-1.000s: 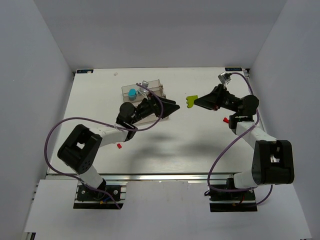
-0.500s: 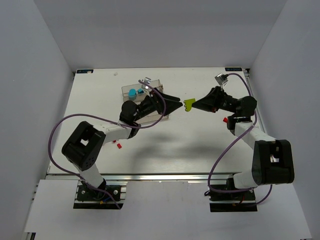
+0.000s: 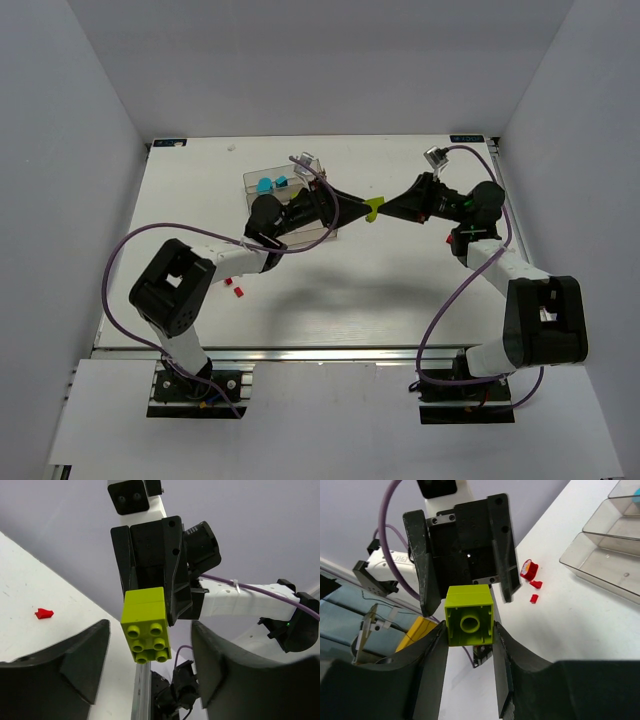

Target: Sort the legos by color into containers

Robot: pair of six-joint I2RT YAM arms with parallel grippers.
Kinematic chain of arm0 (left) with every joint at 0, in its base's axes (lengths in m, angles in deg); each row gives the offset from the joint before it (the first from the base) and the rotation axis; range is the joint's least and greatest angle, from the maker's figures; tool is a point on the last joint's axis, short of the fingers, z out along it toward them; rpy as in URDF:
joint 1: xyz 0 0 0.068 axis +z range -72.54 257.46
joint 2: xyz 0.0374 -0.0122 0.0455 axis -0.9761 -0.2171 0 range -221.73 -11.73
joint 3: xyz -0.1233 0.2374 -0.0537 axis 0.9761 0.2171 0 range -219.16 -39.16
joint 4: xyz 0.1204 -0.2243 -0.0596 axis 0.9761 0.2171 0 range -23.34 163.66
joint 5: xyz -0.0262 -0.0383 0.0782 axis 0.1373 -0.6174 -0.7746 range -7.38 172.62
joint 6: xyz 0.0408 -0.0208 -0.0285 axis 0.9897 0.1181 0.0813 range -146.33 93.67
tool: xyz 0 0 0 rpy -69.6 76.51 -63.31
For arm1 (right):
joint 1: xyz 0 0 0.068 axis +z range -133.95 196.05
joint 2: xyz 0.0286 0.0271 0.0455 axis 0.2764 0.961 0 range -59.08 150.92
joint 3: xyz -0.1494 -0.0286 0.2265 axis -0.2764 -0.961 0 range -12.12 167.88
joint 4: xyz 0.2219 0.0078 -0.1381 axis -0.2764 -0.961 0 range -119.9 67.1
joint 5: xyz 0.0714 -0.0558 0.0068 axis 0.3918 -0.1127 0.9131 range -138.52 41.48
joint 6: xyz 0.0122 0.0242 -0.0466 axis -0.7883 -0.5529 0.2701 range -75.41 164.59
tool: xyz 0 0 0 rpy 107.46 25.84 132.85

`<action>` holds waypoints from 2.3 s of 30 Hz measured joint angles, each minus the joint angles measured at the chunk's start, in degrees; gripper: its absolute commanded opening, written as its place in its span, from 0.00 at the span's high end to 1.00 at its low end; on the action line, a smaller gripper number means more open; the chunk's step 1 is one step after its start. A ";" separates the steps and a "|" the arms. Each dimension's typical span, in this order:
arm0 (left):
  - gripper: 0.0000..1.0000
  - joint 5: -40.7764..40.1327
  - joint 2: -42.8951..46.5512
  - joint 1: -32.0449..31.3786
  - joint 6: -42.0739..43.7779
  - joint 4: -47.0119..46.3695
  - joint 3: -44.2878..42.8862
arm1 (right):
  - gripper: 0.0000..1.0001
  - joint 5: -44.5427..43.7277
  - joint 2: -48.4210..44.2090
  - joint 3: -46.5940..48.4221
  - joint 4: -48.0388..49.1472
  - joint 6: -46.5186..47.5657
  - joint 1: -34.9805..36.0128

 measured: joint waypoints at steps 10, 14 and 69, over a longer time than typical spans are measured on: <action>0.81 0.90 -0.81 -0.31 0.15 5.81 -1.44 | 1.00 -0.46 -0.02 0.55 -6.12 6.40 0.11; 1.00 1.07 -1.70 -0.15 -0.02 7.34 -2.93 | 1.00 -0.83 -0.22 1.36 -9.62 10.40 -0.20; 1.00 -53.16 -11.65 7.52 50.21 93.02 -33.22 | 1.00 -15.13 -9.46 2.27 -42.51 48.85 -3.34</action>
